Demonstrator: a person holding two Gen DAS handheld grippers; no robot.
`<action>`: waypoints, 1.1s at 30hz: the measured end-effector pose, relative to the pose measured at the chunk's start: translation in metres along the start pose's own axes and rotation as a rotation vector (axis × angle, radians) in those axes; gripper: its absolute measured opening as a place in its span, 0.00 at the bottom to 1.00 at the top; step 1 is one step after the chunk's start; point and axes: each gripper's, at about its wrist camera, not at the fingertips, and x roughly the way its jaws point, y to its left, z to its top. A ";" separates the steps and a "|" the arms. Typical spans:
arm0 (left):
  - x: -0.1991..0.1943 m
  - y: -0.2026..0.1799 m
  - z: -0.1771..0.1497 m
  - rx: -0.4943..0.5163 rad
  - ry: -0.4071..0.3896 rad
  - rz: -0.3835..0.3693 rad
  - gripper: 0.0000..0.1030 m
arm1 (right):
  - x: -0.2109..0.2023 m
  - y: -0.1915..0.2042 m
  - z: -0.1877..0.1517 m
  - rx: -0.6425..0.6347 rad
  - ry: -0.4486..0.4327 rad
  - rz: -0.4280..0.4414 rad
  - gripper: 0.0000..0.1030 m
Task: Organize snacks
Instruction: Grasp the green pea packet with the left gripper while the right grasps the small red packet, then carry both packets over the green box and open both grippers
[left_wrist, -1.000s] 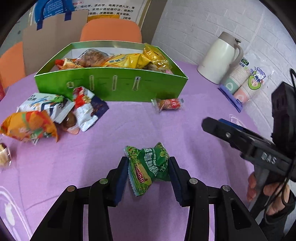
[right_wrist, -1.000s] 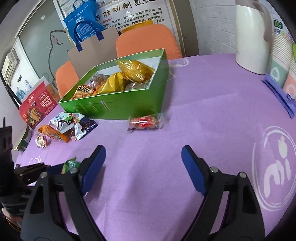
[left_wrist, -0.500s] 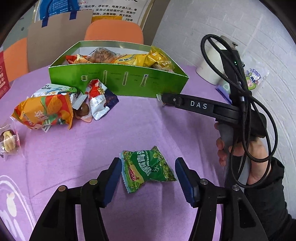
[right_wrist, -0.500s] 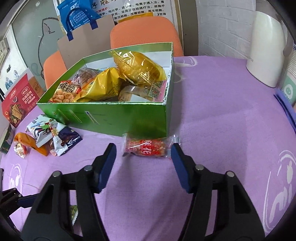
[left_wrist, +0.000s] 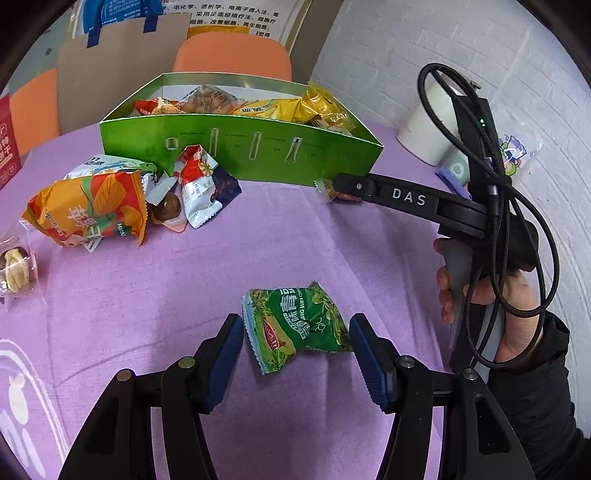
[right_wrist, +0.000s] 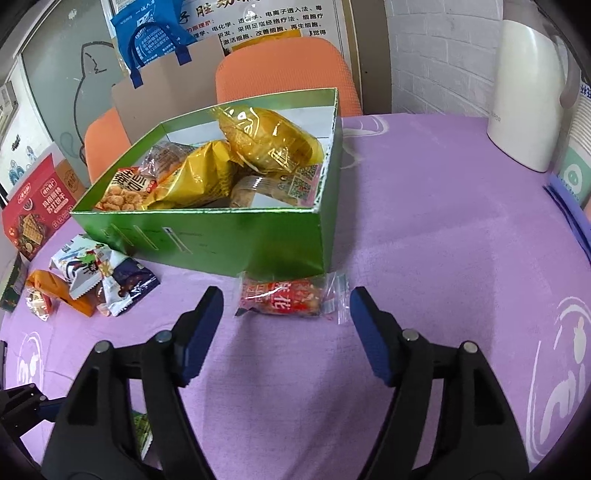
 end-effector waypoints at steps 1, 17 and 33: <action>-0.001 0.000 0.000 0.000 0.001 -0.001 0.59 | 0.003 0.000 0.000 -0.001 0.010 0.003 0.70; 0.012 0.000 -0.004 -0.003 0.031 -0.028 0.40 | -0.016 -0.004 -0.017 0.015 -0.013 0.044 0.49; -0.038 -0.003 0.026 -0.015 -0.126 -0.016 0.34 | -0.084 0.012 -0.011 0.027 -0.173 0.174 0.49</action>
